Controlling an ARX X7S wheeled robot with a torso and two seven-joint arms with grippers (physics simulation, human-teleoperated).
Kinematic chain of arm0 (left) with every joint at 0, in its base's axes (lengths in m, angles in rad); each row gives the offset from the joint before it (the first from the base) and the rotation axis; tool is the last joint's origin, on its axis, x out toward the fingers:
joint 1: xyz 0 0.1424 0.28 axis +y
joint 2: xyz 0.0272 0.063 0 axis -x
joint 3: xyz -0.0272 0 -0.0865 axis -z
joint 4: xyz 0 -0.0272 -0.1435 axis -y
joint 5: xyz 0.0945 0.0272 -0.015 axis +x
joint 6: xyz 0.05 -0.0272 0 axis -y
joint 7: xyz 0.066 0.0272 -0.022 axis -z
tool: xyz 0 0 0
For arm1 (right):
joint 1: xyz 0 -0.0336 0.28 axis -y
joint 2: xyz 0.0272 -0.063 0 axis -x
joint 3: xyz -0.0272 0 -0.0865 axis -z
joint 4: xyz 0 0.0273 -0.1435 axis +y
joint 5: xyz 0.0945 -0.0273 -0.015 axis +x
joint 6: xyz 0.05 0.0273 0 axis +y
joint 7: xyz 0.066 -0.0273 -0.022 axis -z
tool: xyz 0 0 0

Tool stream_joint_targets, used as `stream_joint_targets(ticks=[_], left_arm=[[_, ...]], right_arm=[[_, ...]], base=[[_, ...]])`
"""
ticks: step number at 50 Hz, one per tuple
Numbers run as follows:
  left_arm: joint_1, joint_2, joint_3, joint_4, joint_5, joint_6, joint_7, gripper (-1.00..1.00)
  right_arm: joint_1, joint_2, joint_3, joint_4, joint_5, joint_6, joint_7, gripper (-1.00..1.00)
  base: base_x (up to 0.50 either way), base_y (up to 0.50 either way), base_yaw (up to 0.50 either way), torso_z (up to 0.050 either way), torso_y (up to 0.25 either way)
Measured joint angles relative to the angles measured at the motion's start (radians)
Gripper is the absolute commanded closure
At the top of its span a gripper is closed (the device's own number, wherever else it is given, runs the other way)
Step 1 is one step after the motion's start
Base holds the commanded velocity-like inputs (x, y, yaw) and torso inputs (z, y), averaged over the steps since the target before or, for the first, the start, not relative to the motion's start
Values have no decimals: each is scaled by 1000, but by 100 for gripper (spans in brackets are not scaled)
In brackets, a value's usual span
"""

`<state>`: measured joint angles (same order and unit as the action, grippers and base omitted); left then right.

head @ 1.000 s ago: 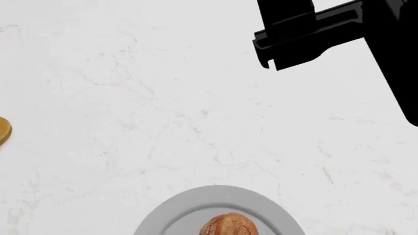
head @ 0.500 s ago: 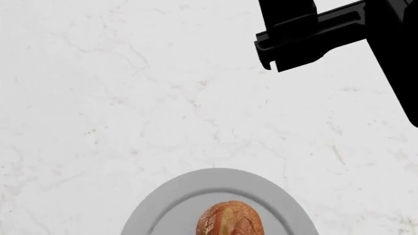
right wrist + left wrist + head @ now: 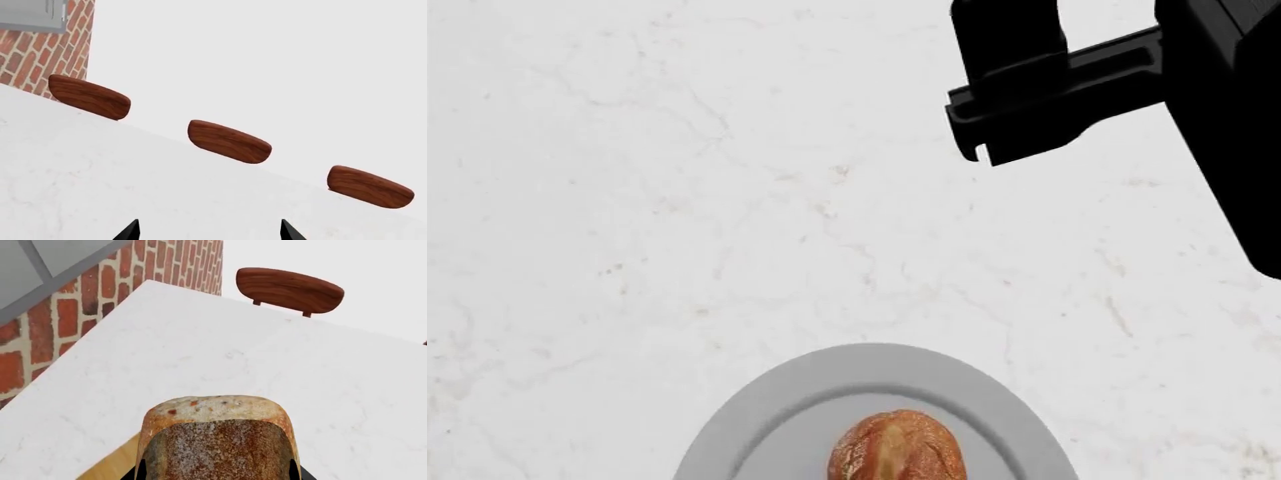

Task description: Place all breads on the cutting board.

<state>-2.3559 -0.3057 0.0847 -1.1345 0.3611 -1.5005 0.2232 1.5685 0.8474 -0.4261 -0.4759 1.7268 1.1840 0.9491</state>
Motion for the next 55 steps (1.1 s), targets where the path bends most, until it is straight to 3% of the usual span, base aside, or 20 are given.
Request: stream_joint_targets(ticks=[26, 55], left_arm=[[103, -98, 121, -162, -291, 108, -186, 100], [283, -120, 99, -174, -362, 167, -262, 100]], right_arm=[[-29, -11, -16, -4, -28, -18, -17, -100], [-52, -5, -24, -11, -45, -37, -31, -100]], base=[[0, 5, 0, 0, 0], [0, 5, 0, 0, 0]])
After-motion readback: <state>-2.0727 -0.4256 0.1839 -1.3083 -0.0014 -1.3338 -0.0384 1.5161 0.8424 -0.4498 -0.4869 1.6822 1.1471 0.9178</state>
